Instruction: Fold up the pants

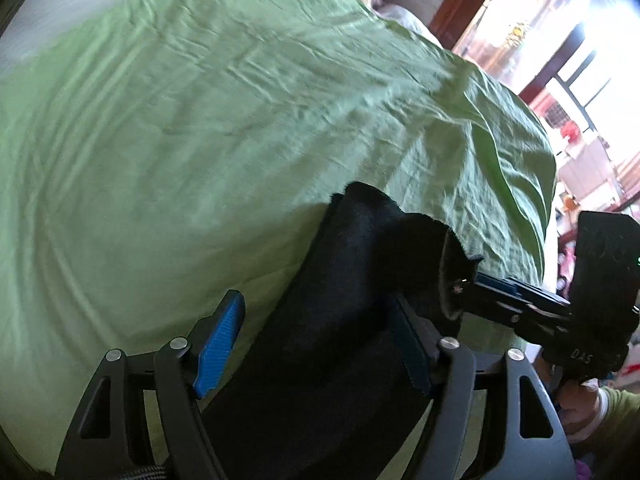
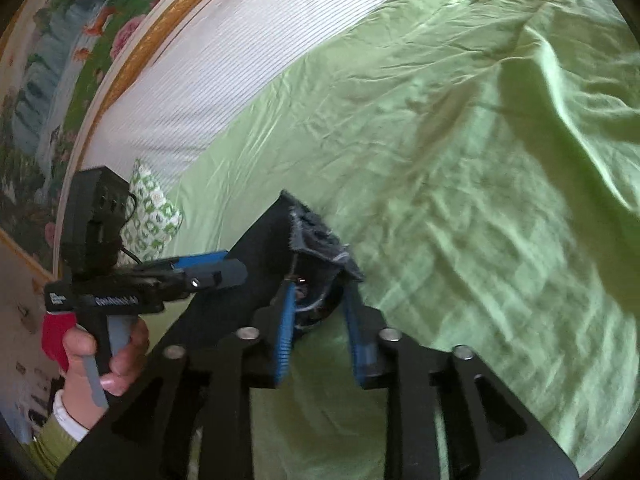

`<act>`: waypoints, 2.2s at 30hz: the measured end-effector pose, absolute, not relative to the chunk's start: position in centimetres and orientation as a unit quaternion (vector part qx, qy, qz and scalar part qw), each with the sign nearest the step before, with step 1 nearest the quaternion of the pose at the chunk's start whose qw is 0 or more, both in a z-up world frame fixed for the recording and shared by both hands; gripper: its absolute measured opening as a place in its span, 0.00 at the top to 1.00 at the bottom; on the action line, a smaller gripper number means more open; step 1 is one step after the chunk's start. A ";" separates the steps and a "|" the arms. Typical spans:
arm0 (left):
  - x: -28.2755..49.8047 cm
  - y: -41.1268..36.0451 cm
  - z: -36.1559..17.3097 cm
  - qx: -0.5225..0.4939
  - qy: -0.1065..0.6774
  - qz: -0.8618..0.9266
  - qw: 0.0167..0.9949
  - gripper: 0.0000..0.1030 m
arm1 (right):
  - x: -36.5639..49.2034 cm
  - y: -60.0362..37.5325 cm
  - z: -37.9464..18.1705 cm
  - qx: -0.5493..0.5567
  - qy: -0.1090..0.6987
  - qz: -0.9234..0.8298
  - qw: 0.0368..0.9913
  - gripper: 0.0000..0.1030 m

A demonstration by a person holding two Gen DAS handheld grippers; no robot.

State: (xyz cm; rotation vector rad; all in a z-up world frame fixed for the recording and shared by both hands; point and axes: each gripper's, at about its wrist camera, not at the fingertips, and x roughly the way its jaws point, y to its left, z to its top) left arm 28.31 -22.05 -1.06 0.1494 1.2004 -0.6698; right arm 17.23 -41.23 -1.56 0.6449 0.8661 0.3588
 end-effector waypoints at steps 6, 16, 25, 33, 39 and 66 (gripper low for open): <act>29.1 -23.1 -1.9 0.046 0.556 -0.334 0.760 0.56 | 17.6 -41.2 -2.4 0.322 0.406 0.188 0.834 0.67; 27.8 -21.4 1.4 0.010 0.518 -0.354 0.778 0.88 | 17.1 -40.2 -0.5 0.312 0.373 0.241 0.840 0.85; 24.4 -17.6 6.2 -0.019 0.461 -0.369 0.807 0.89 | 15.1 -36.8 4.7 0.272 0.314 0.331 0.847 0.85; 20.7 -12.3 7.9 -0.076 0.425 -0.357 0.828 0.89 | 13.5 -32.3 7.4 0.239 0.297 0.406 0.831 0.85; 18.1 -8.5 7.7 -0.103 0.398 -0.332 0.849 0.89 | 12.9 -28.7 7.5 0.220 0.303 0.456 0.808 0.85; 13.4 2.6 -1.7 -0.206 0.451 -0.214 0.842 0.90 | 13.2 -19.6 -0.6 0.202 0.406 0.533 0.714 0.84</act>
